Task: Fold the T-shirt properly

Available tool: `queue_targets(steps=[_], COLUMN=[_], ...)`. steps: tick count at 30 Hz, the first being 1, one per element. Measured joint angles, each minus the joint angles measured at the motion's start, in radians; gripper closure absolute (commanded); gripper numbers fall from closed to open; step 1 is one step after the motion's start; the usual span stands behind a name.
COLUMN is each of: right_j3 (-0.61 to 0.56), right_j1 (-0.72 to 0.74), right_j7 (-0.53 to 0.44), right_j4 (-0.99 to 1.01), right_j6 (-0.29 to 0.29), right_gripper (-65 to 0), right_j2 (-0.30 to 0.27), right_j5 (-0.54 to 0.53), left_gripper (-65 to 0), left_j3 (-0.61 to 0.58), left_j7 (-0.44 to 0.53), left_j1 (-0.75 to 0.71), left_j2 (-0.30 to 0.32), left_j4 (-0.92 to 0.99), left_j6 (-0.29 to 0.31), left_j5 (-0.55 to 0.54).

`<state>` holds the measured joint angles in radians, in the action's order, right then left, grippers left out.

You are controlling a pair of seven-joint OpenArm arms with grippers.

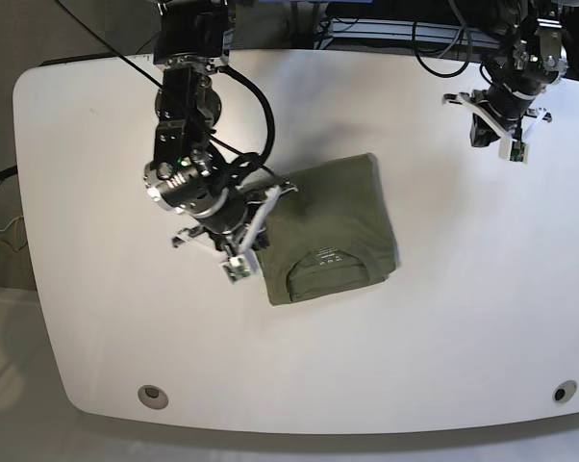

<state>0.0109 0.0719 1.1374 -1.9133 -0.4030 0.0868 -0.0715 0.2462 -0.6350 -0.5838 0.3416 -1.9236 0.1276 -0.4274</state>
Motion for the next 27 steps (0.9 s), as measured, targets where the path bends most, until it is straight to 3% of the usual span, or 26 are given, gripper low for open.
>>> queue_targets(steps=[4,8,16,20,27], right_j3=[0.055,0.107,0.321,0.418,0.535], right_j1=[-0.056,-0.119,-0.275,-0.357,-0.512], right_j7=[0.023,0.021,0.011,-0.002,-0.124], right_j4=[-0.041,-0.068,-0.077,-0.077,-0.078], right_j6=[0.011,0.012,0.003,0.004,0.000], right_gripper=[0.0,0.0,0.0,0.0,0.0], right_j2=[-0.066,-0.137,-0.242,-0.275,-0.299], right_j5=[0.016,0.013,0.006,0.016,-0.003], left_gripper=[0.0,0.0,0.0,0.0,0.0], left_j3=[0.050,0.138,0.302,0.354,0.401], left_j7=[-0.002,0.000,0.000,0.000,0.000], left_j1=[-0.044,-0.090,-0.173,-0.199,-0.235], left_j2=[0.001,-0.002,-0.003,-0.029,-0.098], left_j4=[-0.002,-0.005,-0.006,-0.006,-0.006], left_j6=[0.035,0.139,0.188,0.225,0.261], left_j5=[-0.002,-0.034,-0.021,-0.021,0.006])
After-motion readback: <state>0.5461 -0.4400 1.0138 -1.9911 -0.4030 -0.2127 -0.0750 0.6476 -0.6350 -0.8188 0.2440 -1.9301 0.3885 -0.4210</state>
